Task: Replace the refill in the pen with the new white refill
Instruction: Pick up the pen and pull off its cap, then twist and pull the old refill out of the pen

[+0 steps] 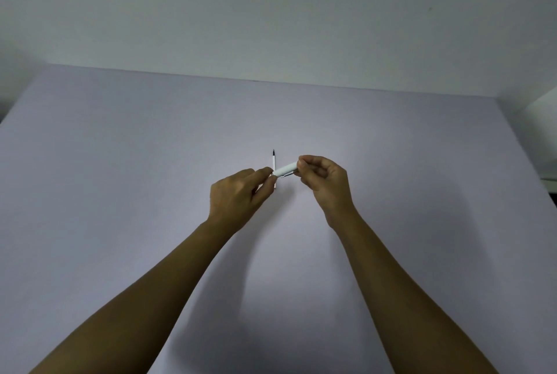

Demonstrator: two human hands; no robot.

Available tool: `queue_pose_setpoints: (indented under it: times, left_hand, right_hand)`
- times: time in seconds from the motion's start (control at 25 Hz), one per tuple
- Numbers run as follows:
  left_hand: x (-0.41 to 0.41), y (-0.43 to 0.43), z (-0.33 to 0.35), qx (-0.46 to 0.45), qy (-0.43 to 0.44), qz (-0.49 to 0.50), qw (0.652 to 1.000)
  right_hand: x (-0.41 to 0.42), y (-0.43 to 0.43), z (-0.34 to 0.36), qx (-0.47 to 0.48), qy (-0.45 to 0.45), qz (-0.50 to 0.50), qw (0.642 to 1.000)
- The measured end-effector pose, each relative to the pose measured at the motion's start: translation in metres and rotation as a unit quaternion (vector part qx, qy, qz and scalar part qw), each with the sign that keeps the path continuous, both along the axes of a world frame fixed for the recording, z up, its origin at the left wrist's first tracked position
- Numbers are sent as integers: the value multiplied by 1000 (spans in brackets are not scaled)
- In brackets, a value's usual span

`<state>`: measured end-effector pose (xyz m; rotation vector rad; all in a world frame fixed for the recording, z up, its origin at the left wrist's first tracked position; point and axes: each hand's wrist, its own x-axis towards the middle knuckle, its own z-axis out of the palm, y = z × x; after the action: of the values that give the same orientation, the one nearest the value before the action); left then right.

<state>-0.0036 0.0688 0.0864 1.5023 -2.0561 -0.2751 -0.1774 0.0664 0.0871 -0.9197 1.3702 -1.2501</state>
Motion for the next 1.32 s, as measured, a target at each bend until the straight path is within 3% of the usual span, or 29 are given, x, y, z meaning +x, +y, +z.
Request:
queue_pose_setpoints:
  times: [0.36,0.48,0.64,1.32]
  left_hand:
    - [9,9,-23,58,46,5,997]
    - [11,7,-32,146,101,57,982]
    - [5,1,-40,197,107,93,970]
    - [4,-2,-59,279,191,61,939]
  right_hand:
    - [-23,-8,-21,52,-29,-64,996]
    - [-34,-14,-44,101,82,-32,991]
    - [-38,-17,-74,124,274,41,953]
    - [-31,-32,-113,60,367,31,928]
